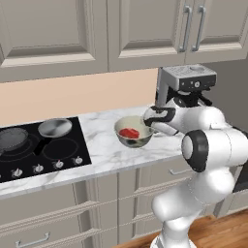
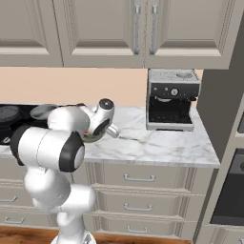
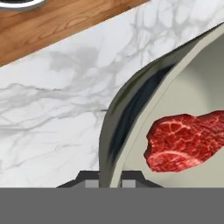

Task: Place one of the steaks on the plate and the other in the bowl. Then place the bowl in the fridge.

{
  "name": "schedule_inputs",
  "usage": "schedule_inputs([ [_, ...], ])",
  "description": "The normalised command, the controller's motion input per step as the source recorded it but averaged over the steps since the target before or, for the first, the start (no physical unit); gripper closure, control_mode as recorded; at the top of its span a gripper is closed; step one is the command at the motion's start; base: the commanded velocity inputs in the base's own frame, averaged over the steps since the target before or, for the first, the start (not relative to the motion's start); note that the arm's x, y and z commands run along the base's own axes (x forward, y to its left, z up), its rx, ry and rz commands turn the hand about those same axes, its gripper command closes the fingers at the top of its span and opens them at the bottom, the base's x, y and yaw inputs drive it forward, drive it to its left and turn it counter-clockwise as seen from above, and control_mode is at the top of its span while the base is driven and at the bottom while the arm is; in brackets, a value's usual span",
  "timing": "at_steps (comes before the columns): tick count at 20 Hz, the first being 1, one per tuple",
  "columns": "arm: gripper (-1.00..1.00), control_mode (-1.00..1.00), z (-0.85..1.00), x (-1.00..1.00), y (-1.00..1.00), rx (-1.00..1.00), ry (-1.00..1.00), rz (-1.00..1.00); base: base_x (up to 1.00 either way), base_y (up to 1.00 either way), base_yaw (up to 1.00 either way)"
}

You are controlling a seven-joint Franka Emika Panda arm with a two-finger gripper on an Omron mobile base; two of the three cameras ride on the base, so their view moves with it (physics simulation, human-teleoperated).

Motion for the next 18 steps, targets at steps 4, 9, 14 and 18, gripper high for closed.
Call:
schedule_inputs([
  [4,1.00,-1.00,0.97,-1.00,-0.38,0.00,-0.20,0.00,0.00,0.00,0.00],
  [9,1.00,-1.00,0.92,-1.00,-0.18,0.00,-0.05,0.00,0.00,0.00,0.00],
  [14,1.00,-1.00,0.73,-0.97,-0.16,-0.01,0.04,0.00,0.00,0.00,0.00],
  [18,1.00,-1.00,0.45,-0.76,-0.21,0.00,0.00,0.00,0.00,0.00,0.00],
])
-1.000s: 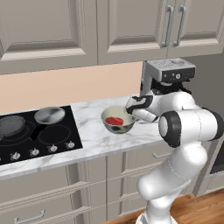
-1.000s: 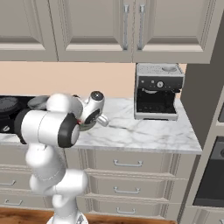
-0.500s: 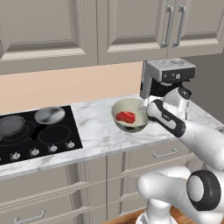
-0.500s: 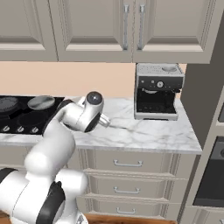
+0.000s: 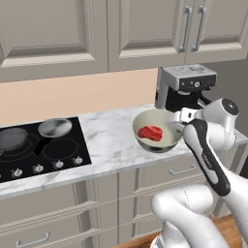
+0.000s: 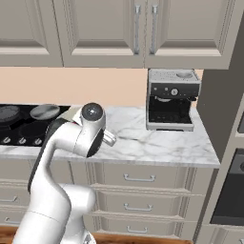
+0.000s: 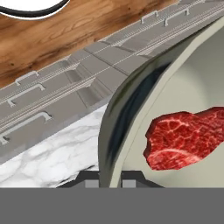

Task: Place one of the steaks on the plate and the other in the bowl. Then place the bowl in the fridge.

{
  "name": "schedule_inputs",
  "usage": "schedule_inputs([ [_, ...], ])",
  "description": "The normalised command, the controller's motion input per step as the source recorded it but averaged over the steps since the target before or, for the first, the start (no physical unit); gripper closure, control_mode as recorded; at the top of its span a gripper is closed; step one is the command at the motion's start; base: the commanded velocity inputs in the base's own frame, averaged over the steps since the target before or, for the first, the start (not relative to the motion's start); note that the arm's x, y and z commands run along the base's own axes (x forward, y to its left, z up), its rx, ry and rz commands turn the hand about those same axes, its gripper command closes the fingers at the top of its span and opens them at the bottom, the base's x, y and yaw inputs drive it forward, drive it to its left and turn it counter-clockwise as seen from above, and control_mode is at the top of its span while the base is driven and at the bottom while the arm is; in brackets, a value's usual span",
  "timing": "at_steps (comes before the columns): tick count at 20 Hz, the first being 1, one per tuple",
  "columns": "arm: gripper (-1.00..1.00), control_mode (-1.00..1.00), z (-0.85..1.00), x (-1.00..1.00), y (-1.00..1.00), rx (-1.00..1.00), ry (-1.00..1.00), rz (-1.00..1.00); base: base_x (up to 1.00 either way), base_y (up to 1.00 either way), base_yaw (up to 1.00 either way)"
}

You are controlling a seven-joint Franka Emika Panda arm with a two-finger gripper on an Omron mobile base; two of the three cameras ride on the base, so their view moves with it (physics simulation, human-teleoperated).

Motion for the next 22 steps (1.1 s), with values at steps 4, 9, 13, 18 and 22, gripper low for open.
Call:
schedule_inputs([
  [4,1.00,-1.00,0.06,-0.30,-0.15,0.00,-0.01,0.00,0.00,0.00,0.00],
  [9,1.00,1.00,0.00,0.00,0.00,0.00,0.00,0.00,-0.25,0.00,0.01],
  [13,1.00,1.00,0.00,0.00,0.00,0.00,0.00,0.00,-1.00,0.00,0.06],
  [18,1.00,1.00,0.00,0.00,0.00,0.00,0.00,0.00,-0.82,0.32,0.09],
  [22,1.00,1.00,0.00,0.00,0.00,0.00,0.00,0.00,-0.22,0.99,0.03],
])
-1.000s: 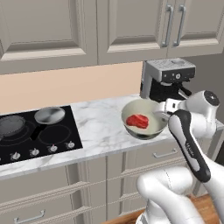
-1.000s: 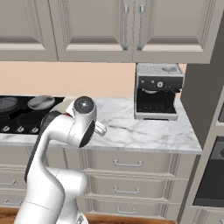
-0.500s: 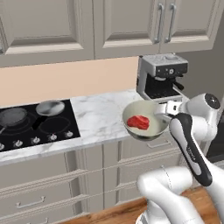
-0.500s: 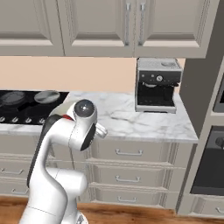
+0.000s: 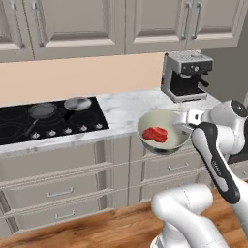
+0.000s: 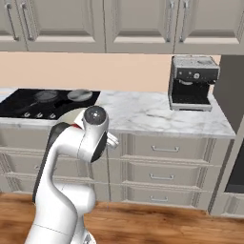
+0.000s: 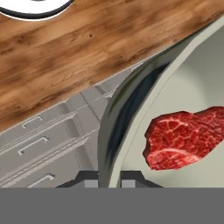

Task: Place one of the steaks on the plate and the other in the bowl. Then place the bowl in the fridge.

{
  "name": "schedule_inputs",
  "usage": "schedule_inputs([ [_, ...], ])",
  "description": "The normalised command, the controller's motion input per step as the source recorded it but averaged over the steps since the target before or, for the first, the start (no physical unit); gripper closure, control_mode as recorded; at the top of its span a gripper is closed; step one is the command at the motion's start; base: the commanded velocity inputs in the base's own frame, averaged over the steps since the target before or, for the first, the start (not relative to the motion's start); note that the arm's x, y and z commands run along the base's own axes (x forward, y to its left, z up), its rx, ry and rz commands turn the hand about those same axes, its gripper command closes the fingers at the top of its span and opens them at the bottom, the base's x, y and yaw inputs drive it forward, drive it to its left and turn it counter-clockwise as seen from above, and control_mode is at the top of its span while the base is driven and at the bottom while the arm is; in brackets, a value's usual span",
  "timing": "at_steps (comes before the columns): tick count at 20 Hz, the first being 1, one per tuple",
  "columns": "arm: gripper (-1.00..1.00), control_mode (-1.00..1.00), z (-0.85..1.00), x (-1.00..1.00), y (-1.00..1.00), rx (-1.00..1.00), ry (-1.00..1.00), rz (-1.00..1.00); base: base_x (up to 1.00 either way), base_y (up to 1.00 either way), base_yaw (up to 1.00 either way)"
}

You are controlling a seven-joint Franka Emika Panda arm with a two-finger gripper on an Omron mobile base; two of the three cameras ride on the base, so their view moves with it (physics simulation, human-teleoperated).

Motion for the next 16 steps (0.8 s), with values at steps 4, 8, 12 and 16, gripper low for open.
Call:
schedule_inputs([
  [4,1.00,1.00,0.00,0.00,0.00,0.00,0.00,0.00,-0.03,1.00,0.00],
  [8,1.00,1.00,0.00,0.00,0.00,0.00,0.00,0.00,0.00,1.00,0.00],
  [12,1.00,1.00,0.00,0.00,0.00,0.00,0.00,0.00,-0.02,1.00,0.00],
  [16,1.00,1.00,0.00,0.00,0.00,0.00,0.00,0.00,-0.03,1.00,0.00],
])
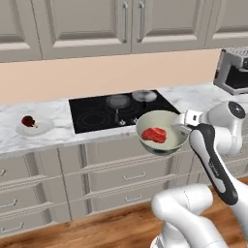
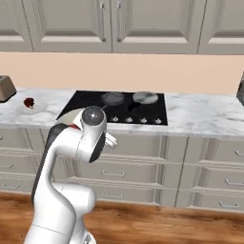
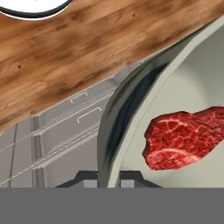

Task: Place one of the steaks on the plate and the other in the bowl. Then place the bowl in the fridge.

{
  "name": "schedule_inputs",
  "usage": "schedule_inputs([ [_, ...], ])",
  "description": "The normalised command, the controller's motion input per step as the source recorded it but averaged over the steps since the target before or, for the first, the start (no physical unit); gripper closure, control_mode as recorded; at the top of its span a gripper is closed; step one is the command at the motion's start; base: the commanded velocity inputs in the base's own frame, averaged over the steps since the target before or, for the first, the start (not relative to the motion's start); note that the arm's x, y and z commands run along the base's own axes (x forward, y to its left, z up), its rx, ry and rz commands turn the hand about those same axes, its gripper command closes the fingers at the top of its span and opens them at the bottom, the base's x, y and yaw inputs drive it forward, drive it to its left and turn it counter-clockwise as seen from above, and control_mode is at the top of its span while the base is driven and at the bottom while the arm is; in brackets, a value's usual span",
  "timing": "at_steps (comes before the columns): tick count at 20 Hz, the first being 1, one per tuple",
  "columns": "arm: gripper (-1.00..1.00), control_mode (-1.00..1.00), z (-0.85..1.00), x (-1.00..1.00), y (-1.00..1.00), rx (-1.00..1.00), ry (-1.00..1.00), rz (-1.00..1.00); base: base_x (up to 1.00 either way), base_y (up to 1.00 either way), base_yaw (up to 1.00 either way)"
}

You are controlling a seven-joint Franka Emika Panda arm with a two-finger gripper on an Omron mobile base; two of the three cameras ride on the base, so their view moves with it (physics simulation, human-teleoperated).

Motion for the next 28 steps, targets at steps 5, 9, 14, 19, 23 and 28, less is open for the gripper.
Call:
schedule_inputs([
  [5,1.00,1.00,0.00,0.00,0.00,0.00,0.00,0.00,-0.03,1.00,0.00],
  [9,1.00,1.00,0.00,0.00,0.00,0.00,0.00,0.00,-0.06,1.00,0.00],
  [14,1.00,1.00,0.00,0.00,0.00,0.00,0.00,0.00,-0.05,1.00,0.00],
  [19,1.00,1.00,0.00,0.00,0.00,0.00,0.00,0.00,-0.08,1.00,0.00],
  [23,1.00,1.00,0.00,0.00,0.00,0.00,0.00,0.00,-0.28,1.00,0.00],
  [28,1.00,1.00,0.00,0.00,0.00,0.00,0.00,0.00,-0.92,1.00,0.00],
])
